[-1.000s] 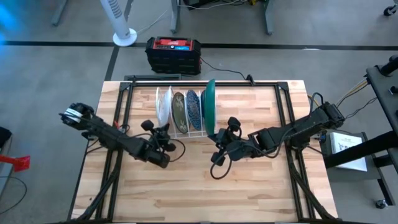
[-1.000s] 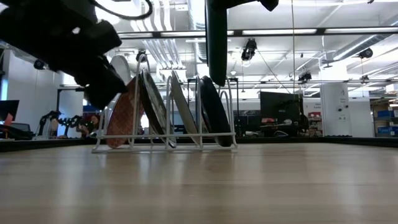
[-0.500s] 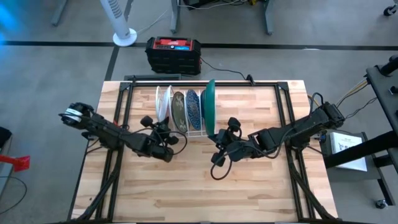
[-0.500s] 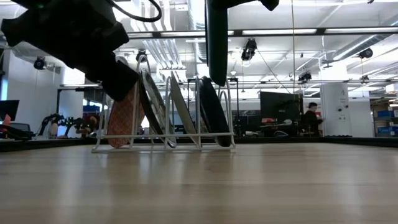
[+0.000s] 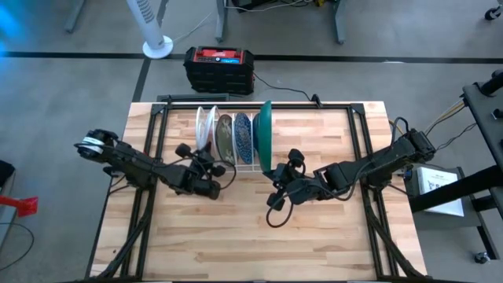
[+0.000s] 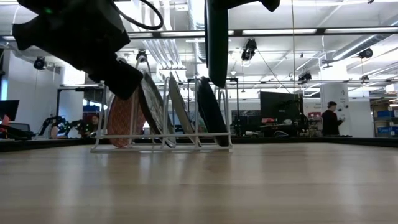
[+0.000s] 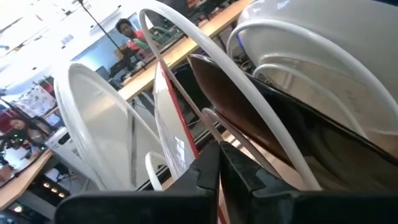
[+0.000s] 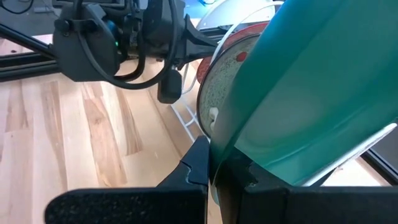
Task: Sort dishes
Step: Remove the dark green plate from the dish rack
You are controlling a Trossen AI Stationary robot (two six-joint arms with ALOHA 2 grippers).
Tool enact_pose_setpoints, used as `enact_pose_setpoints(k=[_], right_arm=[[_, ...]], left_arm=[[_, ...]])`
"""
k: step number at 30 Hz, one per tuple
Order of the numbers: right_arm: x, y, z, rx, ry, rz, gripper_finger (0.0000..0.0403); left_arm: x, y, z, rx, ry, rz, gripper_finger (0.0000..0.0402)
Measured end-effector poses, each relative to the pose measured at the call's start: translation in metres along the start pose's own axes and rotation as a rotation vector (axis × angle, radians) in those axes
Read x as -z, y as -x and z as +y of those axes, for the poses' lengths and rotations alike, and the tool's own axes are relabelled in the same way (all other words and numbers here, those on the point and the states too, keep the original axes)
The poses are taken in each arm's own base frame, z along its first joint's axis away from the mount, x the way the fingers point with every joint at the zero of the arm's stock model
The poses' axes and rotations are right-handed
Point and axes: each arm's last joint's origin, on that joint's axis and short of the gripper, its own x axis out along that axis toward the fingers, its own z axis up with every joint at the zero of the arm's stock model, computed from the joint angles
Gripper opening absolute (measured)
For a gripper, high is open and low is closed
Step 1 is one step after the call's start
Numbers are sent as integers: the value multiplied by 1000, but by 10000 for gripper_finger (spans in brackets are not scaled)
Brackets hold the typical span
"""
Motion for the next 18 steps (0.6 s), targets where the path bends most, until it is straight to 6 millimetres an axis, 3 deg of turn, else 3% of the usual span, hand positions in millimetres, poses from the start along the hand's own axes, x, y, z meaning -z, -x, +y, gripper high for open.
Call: enact_pose_setpoints(k=[8, 18], right_arm=[[0, 0, 0, -1, -9, 0, 0], [0, 0, 0, 0, -11, 1, 0]], left_arm=[[-2, -1, 4, -13, -6, -5, 0], [-11, 13, 0, 151, -64, 54, 0]])
